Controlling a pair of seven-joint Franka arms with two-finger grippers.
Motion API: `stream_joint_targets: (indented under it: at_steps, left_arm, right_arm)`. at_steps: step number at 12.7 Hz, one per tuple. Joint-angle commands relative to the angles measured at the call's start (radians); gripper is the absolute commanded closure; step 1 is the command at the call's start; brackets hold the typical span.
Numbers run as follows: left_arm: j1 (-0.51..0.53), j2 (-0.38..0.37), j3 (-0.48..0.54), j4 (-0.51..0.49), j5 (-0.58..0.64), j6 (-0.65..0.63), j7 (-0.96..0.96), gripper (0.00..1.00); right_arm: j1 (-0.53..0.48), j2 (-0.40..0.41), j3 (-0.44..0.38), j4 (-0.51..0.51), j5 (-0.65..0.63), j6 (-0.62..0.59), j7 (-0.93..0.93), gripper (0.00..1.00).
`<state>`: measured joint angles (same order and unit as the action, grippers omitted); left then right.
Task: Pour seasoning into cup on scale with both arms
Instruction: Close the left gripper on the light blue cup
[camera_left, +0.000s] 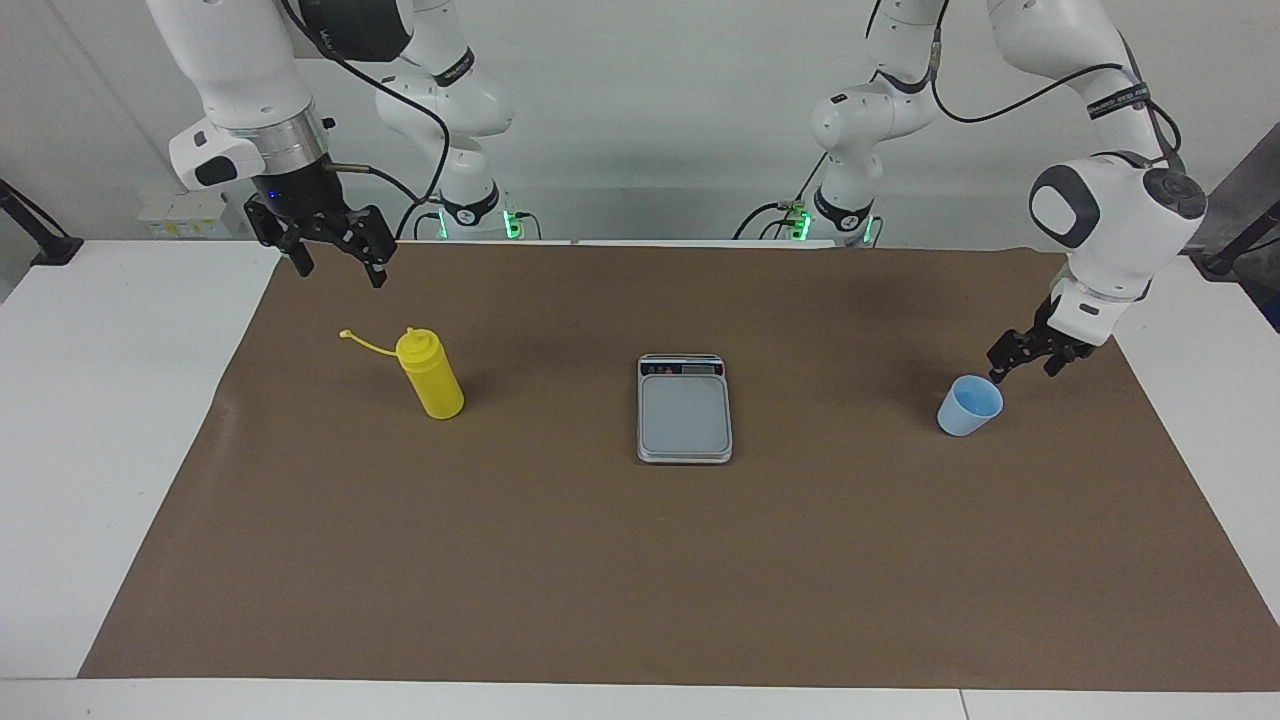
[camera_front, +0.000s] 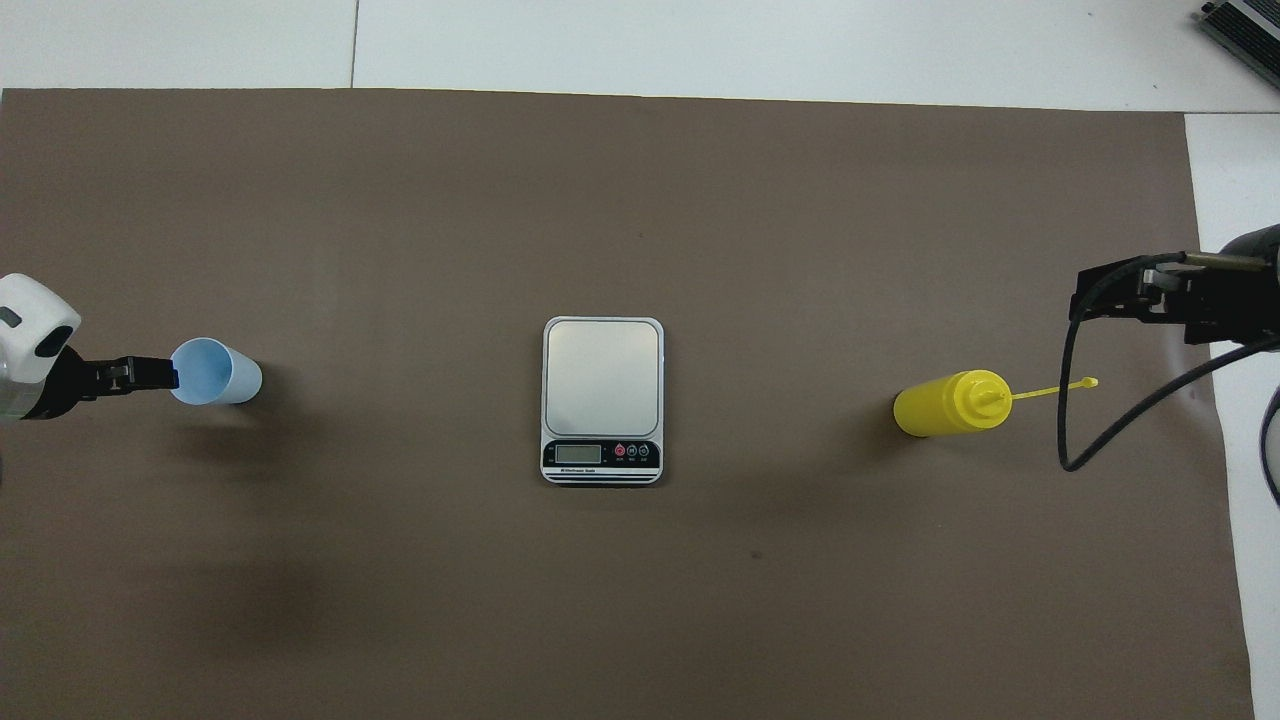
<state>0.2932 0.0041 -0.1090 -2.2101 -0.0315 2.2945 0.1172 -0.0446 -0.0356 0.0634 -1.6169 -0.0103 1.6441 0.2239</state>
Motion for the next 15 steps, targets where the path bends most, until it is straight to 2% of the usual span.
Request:
stream_joint_targets:
  at_steps: [1, 3, 10, 15]
  left_arm:
    - [-0.003, -0.010, -0.001, -0.034, -0.015, 0.042, 0.010, 0.00]
    - [-0.009, 0.022, -0.001, -0.036, -0.015, 0.086, 0.009, 0.00]
    - [-0.015, 0.040, -0.003, -0.036, -0.016, 0.098, 0.007, 0.01]
    - [-0.029, 0.059, -0.003, -0.036, -0.016, 0.102, -0.025, 0.20]
  right_arm:
    - [-0.008, -0.001, 0.001, 0.005, 0.023, -0.017, -0.014, 0.00]
    - [-0.008, -0.001, 0.001, 0.005, 0.023, -0.017, -0.014, 0.00]
    - [-0.008, 0.000, 0.001, 0.005, 0.023, -0.017, -0.014, 0.00]
    - [-0.008, 0.000, 0.001, 0.005, 0.023, -0.017, -0.014, 0.00]
